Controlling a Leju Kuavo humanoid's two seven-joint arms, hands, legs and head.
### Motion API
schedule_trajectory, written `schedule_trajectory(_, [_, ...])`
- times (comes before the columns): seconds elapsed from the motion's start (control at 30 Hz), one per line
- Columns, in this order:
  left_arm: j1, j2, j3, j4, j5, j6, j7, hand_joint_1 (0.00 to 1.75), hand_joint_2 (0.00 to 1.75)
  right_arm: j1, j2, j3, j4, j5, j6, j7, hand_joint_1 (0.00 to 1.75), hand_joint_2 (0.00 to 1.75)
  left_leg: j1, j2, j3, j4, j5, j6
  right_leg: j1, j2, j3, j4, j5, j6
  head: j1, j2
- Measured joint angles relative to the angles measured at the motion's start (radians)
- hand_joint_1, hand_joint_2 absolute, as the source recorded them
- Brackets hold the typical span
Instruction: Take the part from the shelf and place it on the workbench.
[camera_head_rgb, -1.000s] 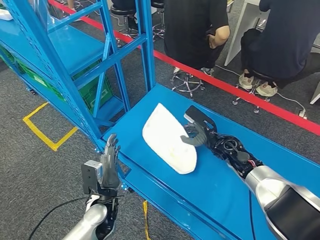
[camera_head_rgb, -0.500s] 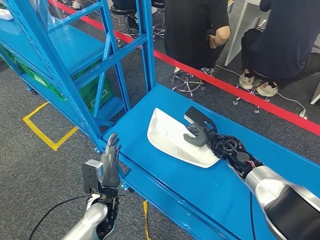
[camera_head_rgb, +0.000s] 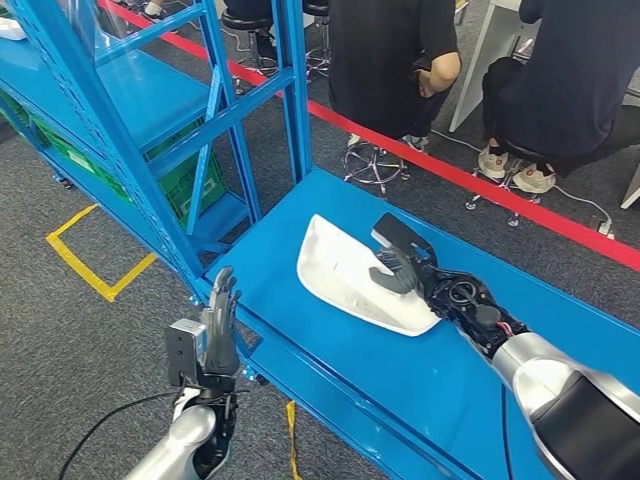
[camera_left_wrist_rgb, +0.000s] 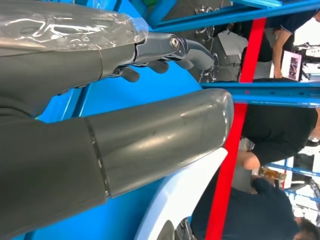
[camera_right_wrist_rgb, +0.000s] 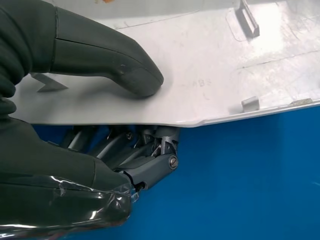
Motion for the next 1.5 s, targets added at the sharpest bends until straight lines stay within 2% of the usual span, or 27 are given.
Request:
schedule_trajectory(0.13, [0.002,0.000,0.004,0.000,-0.001,0.007,0.000,0.00,0.00,0.006,0.000,-0.002,-0.001,-0.035,-0.002,-0.035,1.75,1.75,0.000,0.000,0.000,0.000,0.000,0.000,0.000,0.000,0.000,0.000,0.000,0.000,0.000,0.000])
schedule_trajectory(0.27, [0.008,0.000,0.014,0.000,-0.005,0.019,-0.002,0.00,0.00,0.029,-0.001,-0.023,-0.021,-0.114,-0.015,-0.124,1.75,1.75,0.000,0.000,-0.001,0.000,0.000,0.000,0.000,0.000,0.000,0.000,0.000,0.000,0.001,0.000])
schedule_trajectory(0.47, [0.017,0.003,0.027,-0.001,-0.014,0.034,0.013,0.00,0.00,0.103,-0.017,-0.091,-0.158,-0.223,-0.075,-0.203,1.75,1.75,0.000,0.000,-0.001,0.000,0.000,0.000,0.000,0.000,0.000,0.000,0.000,0.000,0.001,0.000])
schedule_trajectory(0.6, [0.024,0.007,0.035,-0.004,-0.027,0.049,0.030,0.00,1.75,0.176,-0.041,-0.136,-0.314,-0.208,-0.151,-0.206,1.75,1.75,0.000,-0.001,-0.001,0.000,-0.001,-0.001,0.000,0.000,-0.001,0.000,-0.001,0.000,0.000,0.000])
schedule_trajectory(0.73, [0.031,0.011,0.042,-0.013,-0.051,0.067,0.045,0.00,1.75,0.246,-0.068,-0.183,-0.482,-0.141,-0.230,-0.207,1.75,1.75,0.000,0.000,-0.001,0.000,-0.002,-0.001,0.000,0.000,-0.001,0.000,-0.002,0.001,0.000,0.000])
schedule_trajectory(0.87, [0.040,0.016,0.043,-0.026,-0.100,0.090,0.049,0.00,1.75,0.346,-0.087,-0.236,-0.689,0.000,-0.341,-0.198,1.75,1.75,0.000,-0.001,-0.001,0.000,-0.003,-0.001,0.000,0.000,-0.001,0.000,-0.003,0.001,0.001,0.000])
schedule_trajectory(1.03, [0.046,0.019,0.043,-0.040,-0.139,0.121,0.048,0.00,1.75,0.460,-0.096,-0.279,-0.913,0.145,-0.428,-0.190,1.75,1.75,0.000,-0.001,-0.001,0.000,-0.004,-0.001,0.000,0.000,-0.001,0.000,-0.004,0.001,0.000,0.000])
schedule_trajectory(1.27, [0.046,0.019,0.043,-0.051,-0.140,0.074,0.047,0.00,1.75,0.579,-0.099,-0.300,-1.138,0.314,-0.505,-0.247,1.75,1.75,0.000,0.000,-0.001,0.000,-0.005,-0.001,0.000,0.000,-0.001,0.000,-0.005,0.000,0.000,0.000])
schedule_trajectory(1.5, [0.040,0.019,0.043,-0.058,-0.161,0.068,0.042,0.00,1.75,0.637,-0.099,-0.300,-1.279,0.437,-0.573,-0.268,1.75,1.75,0.000,0.000,-0.001,0.000,-0.005,-0.001,0.000,0.000,-0.001,0.000,-0.005,-0.001,0.000,0.000])
